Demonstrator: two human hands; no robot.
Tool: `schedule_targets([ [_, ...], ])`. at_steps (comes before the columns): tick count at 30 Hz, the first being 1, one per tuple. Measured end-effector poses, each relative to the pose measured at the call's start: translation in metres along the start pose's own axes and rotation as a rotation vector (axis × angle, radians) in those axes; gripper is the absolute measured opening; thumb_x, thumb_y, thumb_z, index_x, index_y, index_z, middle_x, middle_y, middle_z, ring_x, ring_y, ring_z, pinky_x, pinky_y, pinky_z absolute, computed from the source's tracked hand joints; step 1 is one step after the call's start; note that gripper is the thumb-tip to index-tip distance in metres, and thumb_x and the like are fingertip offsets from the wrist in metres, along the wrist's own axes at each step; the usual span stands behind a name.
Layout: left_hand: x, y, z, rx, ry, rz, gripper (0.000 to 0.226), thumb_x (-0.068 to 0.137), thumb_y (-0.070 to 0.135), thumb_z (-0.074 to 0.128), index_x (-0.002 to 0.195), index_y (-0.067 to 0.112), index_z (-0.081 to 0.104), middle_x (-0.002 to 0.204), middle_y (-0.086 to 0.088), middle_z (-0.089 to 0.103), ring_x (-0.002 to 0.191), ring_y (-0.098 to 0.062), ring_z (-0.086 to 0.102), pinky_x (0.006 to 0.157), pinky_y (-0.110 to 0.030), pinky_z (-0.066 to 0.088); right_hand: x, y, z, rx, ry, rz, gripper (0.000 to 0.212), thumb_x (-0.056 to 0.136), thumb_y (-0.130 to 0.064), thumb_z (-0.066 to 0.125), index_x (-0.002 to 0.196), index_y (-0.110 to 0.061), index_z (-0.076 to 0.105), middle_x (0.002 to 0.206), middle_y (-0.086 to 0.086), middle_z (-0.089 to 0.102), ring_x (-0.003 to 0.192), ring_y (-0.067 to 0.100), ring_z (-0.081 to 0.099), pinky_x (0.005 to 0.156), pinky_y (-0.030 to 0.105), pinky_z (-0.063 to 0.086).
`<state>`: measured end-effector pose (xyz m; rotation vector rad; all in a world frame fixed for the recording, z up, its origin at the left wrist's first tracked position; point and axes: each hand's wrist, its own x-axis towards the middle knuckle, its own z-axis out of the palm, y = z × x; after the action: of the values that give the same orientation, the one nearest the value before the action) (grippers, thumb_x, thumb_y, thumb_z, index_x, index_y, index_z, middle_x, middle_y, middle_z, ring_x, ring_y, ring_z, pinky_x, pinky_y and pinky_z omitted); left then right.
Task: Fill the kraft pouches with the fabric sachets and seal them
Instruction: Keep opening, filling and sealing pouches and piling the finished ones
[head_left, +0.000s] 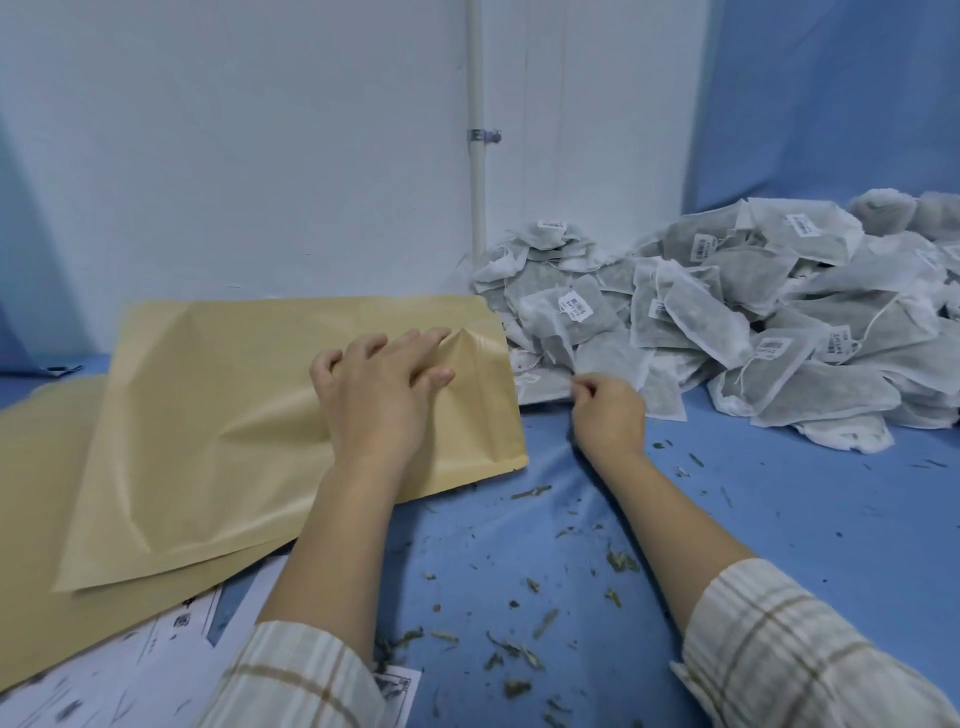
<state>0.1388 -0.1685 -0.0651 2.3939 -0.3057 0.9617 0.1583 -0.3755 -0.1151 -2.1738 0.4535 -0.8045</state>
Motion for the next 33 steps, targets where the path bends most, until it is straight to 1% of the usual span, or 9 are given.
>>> schedule_targets([
  [6, 0.004, -0.006, -0.002, -0.024, 0.026, -0.044, 0.030, 0.090, 0.042, 0.056, 0.120, 0.046, 0.060, 0.128, 0.007, 0.059, 0.125, -0.011, 0.040, 0.103, -0.034, 0.013, 0.006, -0.013, -0.011, 0.692, 0.117, 0.308, 0.020, 0.095, -0.018, 0.035, 0.103, -0.021, 0.053, 0.108, 0.003, 0.057, 0.095, 0.018, 0.052, 0.078, 0.029, 0.043],
  [11, 0.004, -0.007, -0.002, -0.046, 0.000, -0.025, 0.030, 0.090, 0.043, 0.057, 0.120, 0.047, 0.059, 0.126, 0.006, 0.060, 0.124, -0.009, 0.038, 0.101, -0.029, 0.011, 0.006, -0.020, -0.012, 0.622, 0.359, 0.327, 0.025, 0.099, -0.020, 0.035, 0.114, -0.013, 0.054, 0.097, -0.004, 0.052, 0.088, 0.013, 0.048, 0.065, 0.012, 0.030],
  [15, 0.006, 0.000, 0.000, -0.099, -0.080, -0.006, 0.031, 0.089, 0.047, 0.056, 0.120, 0.049, 0.058, 0.119, 0.007, 0.062, 0.121, -0.005, 0.038, 0.096, -0.023, 0.010, 0.001, -0.033, -0.011, 0.681, 0.405, 0.337, 0.023, 0.098, -0.019, 0.037, 0.114, -0.014, 0.054, 0.098, -0.005, 0.055, 0.087, 0.011, 0.051, 0.068, 0.016, 0.035],
  [19, 0.005, 0.012, 0.004, -0.114, -0.078, 0.024, 0.031, 0.089, 0.046, 0.057, 0.119, 0.050, 0.058, 0.118, 0.009, 0.062, 0.121, -0.005, 0.040, 0.095, -0.023, 0.010, -0.018, -0.046, 0.001, 0.620, -0.042, 0.030, 0.012, 0.093, -0.015, 0.051, 0.089, -0.022, 0.060, 0.075, -0.018, 0.058, 0.066, -0.002, 0.054, 0.059, 0.007, 0.041],
  [21, 0.004, 0.012, 0.004, -0.132, -0.090, 0.033, 0.030, 0.088, 0.046, 0.058, 0.117, 0.050, 0.059, 0.116, 0.008, 0.063, 0.118, -0.004, 0.040, 0.094, -0.022, 0.011, -0.023, -0.048, 0.002, 0.619, -0.386, 0.005, 0.021, 0.092, -0.009, 0.050, 0.076, -0.019, 0.059, 0.066, -0.012, 0.058, 0.065, 0.004, 0.051, 0.060, 0.016, 0.043],
  [25, 0.001, 0.012, 0.006, -0.149, -0.181, 0.089, 0.029, 0.087, 0.045, 0.060, 0.115, 0.049, 0.061, 0.110, 0.008, 0.066, 0.108, 0.001, 0.037, 0.089, -0.019, 0.010, -0.028, -0.049, -0.004, 0.359, -0.806, -0.056, 0.012, 0.096, -0.010, 0.046, 0.099, -0.017, 0.054, 0.086, -0.004, 0.054, 0.079, 0.007, 0.048, 0.071, 0.021, 0.042],
  [29, 0.001, 0.011, 0.005, -0.145, -0.092, 0.048, 0.030, 0.088, 0.045, 0.059, 0.118, 0.049, 0.059, 0.118, 0.006, 0.061, 0.114, 0.001, 0.031, 0.094, -0.021, 0.011, -0.022, -0.046, -0.005, 0.517, -0.450, -0.003, 0.016, 0.091, -0.010, 0.051, 0.088, -0.020, 0.064, 0.077, -0.011, 0.060, 0.072, 0.005, 0.053, 0.060, 0.012, 0.043],
  [31, 0.001, 0.011, 0.003, -0.147, -0.005, 0.017, 0.029, 0.088, 0.042, 0.061, 0.117, 0.046, 0.062, 0.117, 0.005, 0.060, 0.109, 0.002, 0.024, 0.095, -0.023, 0.012, -0.014, -0.034, -0.005, 0.161, -0.081, -0.019, 0.022, 0.087, -0.018, 0.055, 0.108, -0.019, 0.063, 0.104, -0.004, 0.061, 0.092, 0.012, 0.056, 0.075, 0.017, 0.045],
  [33, 0.000, 0.012, 0.002, -0.115, 0.022, 0.001, 0.029, 0.089, 0.041, 0.060, 0.117, 0.045, 0.062, 0.118, 0.006, 0.061, 0.112, 0.000, 0.027, 0.097, -0.025, 0.012, -0.009, -0.017, -0.008, -0.247, 0.042, 0.048, 0.050, 0.085, -0.033, 0.061, 0.129, -0.016, 0.045, 0.127, 0.010, 0.044, 0.113, 0.028, 0.045, 0.093, 0.033, 0.040],
])
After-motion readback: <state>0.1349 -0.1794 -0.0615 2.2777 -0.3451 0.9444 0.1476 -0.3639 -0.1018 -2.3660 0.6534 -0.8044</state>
